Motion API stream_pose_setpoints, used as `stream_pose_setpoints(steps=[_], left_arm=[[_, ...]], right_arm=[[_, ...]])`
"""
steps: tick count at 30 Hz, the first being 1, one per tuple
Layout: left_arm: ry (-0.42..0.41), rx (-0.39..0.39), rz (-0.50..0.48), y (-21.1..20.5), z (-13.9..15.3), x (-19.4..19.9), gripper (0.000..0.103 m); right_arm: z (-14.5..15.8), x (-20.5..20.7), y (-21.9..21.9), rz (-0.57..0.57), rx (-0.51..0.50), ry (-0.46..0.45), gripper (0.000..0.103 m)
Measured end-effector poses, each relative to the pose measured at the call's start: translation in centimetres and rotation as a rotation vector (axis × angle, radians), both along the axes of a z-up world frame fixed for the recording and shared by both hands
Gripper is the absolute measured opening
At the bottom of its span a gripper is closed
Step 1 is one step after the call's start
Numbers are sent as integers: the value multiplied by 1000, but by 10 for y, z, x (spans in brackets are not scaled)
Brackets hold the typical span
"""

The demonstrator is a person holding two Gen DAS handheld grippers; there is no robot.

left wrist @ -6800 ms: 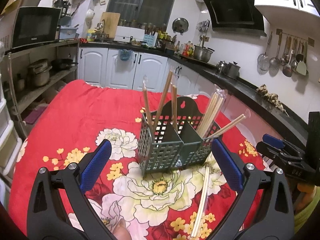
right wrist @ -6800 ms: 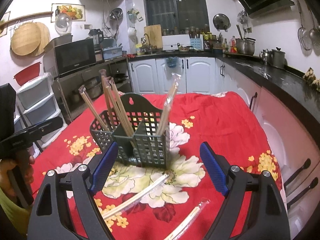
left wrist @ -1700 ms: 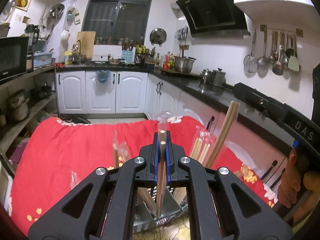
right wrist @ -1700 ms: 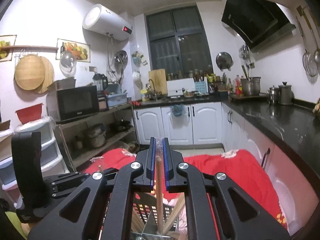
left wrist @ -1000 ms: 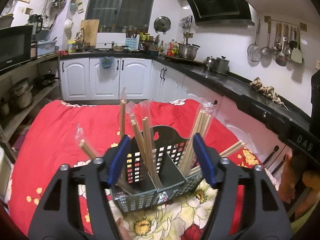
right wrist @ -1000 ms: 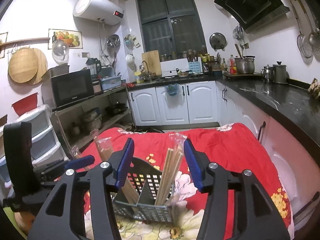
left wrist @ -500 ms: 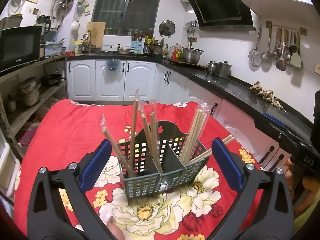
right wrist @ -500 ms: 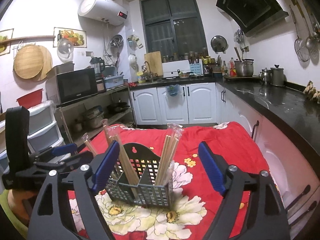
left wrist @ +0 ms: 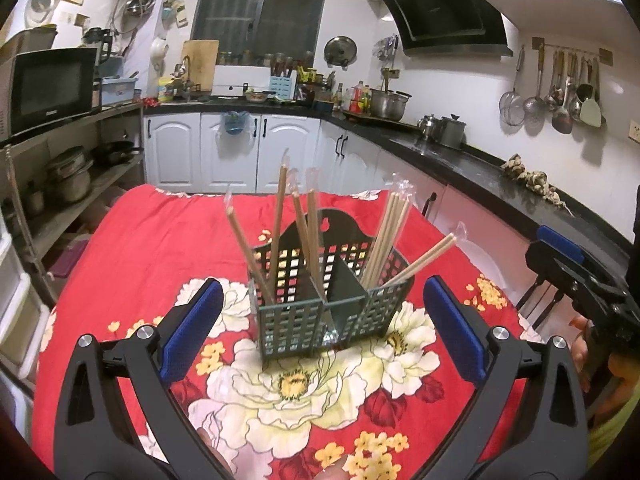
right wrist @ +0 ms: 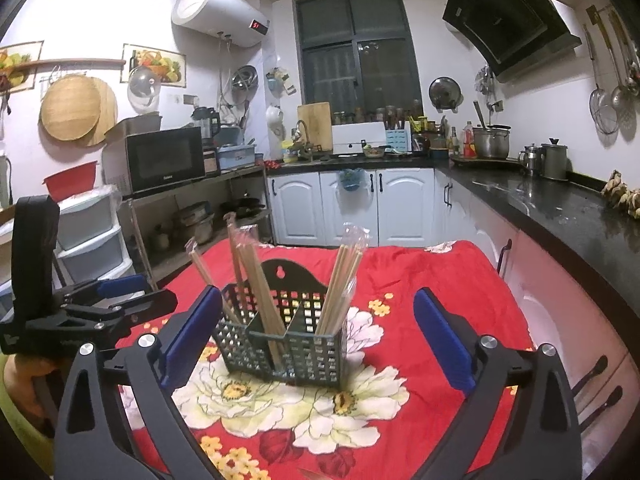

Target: Organize utensils

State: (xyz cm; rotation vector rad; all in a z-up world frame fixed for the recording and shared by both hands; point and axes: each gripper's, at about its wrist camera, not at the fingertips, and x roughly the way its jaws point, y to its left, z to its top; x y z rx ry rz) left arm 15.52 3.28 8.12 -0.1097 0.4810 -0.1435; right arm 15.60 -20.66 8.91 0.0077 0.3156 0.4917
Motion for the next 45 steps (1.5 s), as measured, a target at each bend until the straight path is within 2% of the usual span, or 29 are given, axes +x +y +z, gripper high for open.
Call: stream_pose_setpoints(steps=[8,20,25,36,45], left_arm=[[28,-16,16,4,-15,-11,92],[67,-3,57,6,-57,-31,92],[33,28,74,0,-71,-41,92],[-87,48,113,-14,-93,-59,92],[-93,49,133,-13,-97,-59,92]], right_arm=[[-12,-14,2,-2,-22,20,96],[-62,-25,5,-10,-39,71,96],[-78,-30,6,-36,-57,50,96],[-95,-54,-1,-119,-6,-116,96],[-100,-54,2,-116,-6,-113,97]])
